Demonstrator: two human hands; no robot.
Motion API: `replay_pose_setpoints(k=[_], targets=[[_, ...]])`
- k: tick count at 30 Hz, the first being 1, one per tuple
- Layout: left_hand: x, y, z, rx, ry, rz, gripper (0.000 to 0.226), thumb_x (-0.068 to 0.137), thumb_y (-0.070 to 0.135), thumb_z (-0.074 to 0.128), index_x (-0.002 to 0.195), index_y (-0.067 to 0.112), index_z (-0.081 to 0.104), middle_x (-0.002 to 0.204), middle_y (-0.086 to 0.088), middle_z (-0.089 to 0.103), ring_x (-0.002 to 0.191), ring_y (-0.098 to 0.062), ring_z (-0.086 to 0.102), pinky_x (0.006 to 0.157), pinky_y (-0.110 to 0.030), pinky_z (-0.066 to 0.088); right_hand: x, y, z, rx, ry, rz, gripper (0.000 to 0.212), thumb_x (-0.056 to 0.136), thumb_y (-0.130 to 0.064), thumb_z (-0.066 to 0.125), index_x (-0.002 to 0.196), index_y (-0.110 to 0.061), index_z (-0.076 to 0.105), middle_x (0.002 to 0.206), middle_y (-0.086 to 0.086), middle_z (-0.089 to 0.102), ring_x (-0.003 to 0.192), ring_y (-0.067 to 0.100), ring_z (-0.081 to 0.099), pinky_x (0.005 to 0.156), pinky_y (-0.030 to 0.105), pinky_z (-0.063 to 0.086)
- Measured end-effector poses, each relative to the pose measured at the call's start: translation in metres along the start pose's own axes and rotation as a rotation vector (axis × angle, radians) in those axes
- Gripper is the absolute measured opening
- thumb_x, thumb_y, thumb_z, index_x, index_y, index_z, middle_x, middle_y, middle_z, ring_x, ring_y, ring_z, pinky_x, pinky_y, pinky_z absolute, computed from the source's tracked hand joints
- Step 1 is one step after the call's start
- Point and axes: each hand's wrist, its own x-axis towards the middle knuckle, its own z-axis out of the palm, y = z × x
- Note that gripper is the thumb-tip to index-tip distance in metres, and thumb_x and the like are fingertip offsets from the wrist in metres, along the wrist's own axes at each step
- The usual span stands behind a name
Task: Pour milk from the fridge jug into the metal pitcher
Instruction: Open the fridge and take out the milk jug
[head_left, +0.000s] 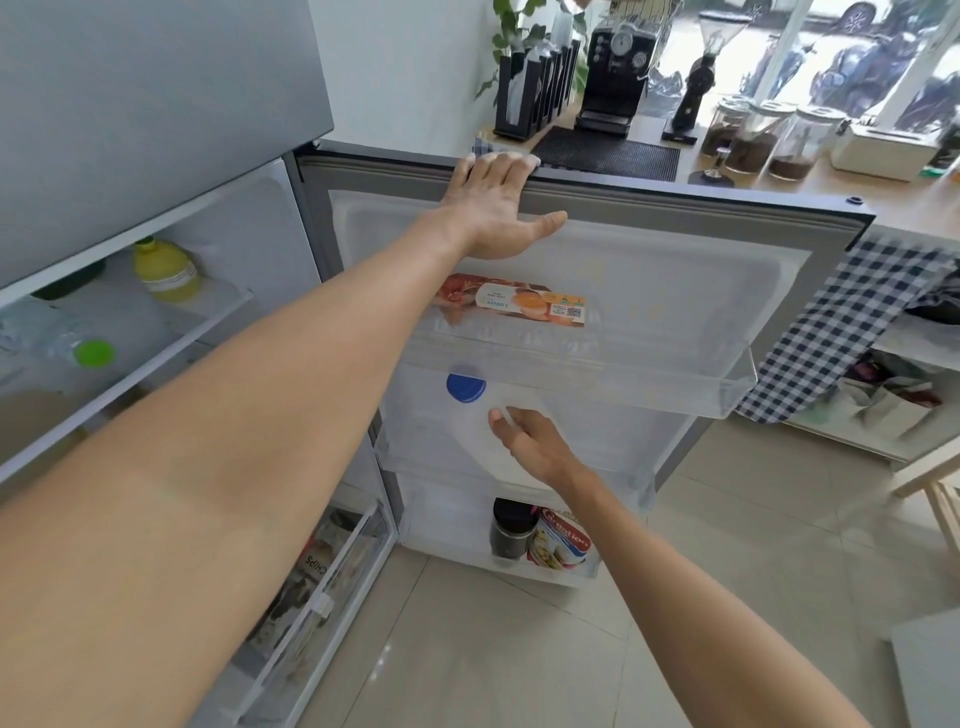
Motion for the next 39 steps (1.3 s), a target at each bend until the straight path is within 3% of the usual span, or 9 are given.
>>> replay_pose_setpoints(k=[7,11,15,20,27,31,33,35,39], targets=[[0.001,0.0,0.001,-0.005,0.005,-0.003,0.078,0.09,0.066,0.027,0.149,0.018,0.009,0.156,-0.003,0.01,0.145,-0.022,0.001,0.117,-0.042,-0.006,-0.006,-0.003,-0.015,-0.086,-0.092,0.027,0.068,0.096,-0.056,0.042,0.146,-0.009,0.038,0.153,0.01,0.039,0.137,0.028,0.038,0.108,0.037,0.029],[0.0,0.002,-0.001,-0.008,-0.003,-0.008,0.078,0.09,0.065,0.027,0.149,0.018,0.009,0.156,-0.004,0.009,0.145,-0.023,0.001,0.116,-0.042,-0.006,-0.014,-0.014,-0.023,-0.055,-0.101,-0.019,0.066,0.096,-0.056,0.042,0.141,-0.007,0.046,0.149,0.01,0.045,0.133,0.027,0.043,0.101,0.034,0.031],[0.0,0.003,-0.003,-0.005,-0.033,-0.018,0.079,0.09,0.066,0.026,0.15,0.018,0.007,0.158,-0.005,0.006,0.145,-0.023,-0.001,0.116,-0.042,-0.007,-0.026,-0.02,-0.028,-0.028,-0.09,-0.059,0.055,0.098,-0.048,0.045,0.131,-0.005,0.055,0.132,0.008,0.056,0.112,0.02,0.048,0.091,0.029,0.03],[-0.002,0.002,-0.002,0.015,-0.025,-0.015,0.08,0.089,0.067,0.026,0.149,0.018,0.007,0.157,-0.006,0.007,0.145,-0.023,0.0,0.117,-0.042,-0.005,-0.03,-0.017,-0.027,-0.024,-0.085,-0.076,0.059,0.093,-0.053,0.052,0.127,-0.006,0.061,0.131,0.009,0.061,0.113,0.022,0.054,0.09,0.032,0.034],[-0.002,0.001,-0.003,0.018,-0.039,-0.021,0.081,0.088,0.069,0.025,0.15,0.019,0.008,0.157,-0.006,0.007,0.145,-0.024,0.001,0.117,-0.043,-0.004,-0.042,-0.029,-0.03,-0.001,-0.074,-0.13,0.048,0.083,-0.06,0.054,0.092,-0.016,0.072,0.108,0.005,0.07,0.103,0.02,0.06,0.089,0.036,0.04],[-0.001,0.002,-0.006,0.019,-0.066,-0.023,0.084,0.086,0.071,0.026,0.15,0.02,0.006,0.158,-0.007,0.007,0.145,-0.025,0.001,0.117,-0.043,-0.003,-0.05,-0.03,-0.036,0.147,-0.092,-0.157,0.052,0.088,-0.055,0.054,0.064,-0.009,0.049,0.065,-0.003,0.054,0.068,0.016,0.052,0.079,0.039,0.042],[0.0,0.003,-0.008,0.017,-0.092,-0.033,0.089,0.084,0.074,0.026,0.15,0.019,0.004,0.158,-0.007,0.004,0.146,-0.025,-0.001,0.117,-0.043,-0.004,-0.055,-0.027,-0.037,0.272,-0.106,-0.11,0.061,0.083,-0.062,0.058,0.078,-0.001,0.06,0.082,0.009,0.066,0.076,0.028,0.054,0.087,0.039,0.041],[0.002,0.003,-0.009,0.024,-0.108,-0.046,0.093,0.082,0.077,0.025,0.15,0.017,0.003,0.159,-0.007,0.002,0.146,-0.024,-0.002,0.117,-0.043,-0.004,-0.064,-0.025,-0.036,0.415,-0.126,-0.045,0.064,0.077,-0.067,0.062,0.096,-0.006,0.068,0.099,0.01,0.061,0.08,0.022,0.05,0.087,0.035,0.036],[0.002,0.005,-0.009,0.042,-0.119,-0.061,0.095,0.081,0.078,0.024,0.15,0.017,0.003,0.159,-0.008,0.002,0.146,-0.024,-0.002,0.117,-0.044,-0.004,-0.085,-0.02,-0.034,0.721,-0.147,0.016,0.029,0.093,-0.038,0.055,0.099,-0.011,0.061,0.08,0.006,0.044,0.062,0.011,0.032,0.071,0.024,0.034]])
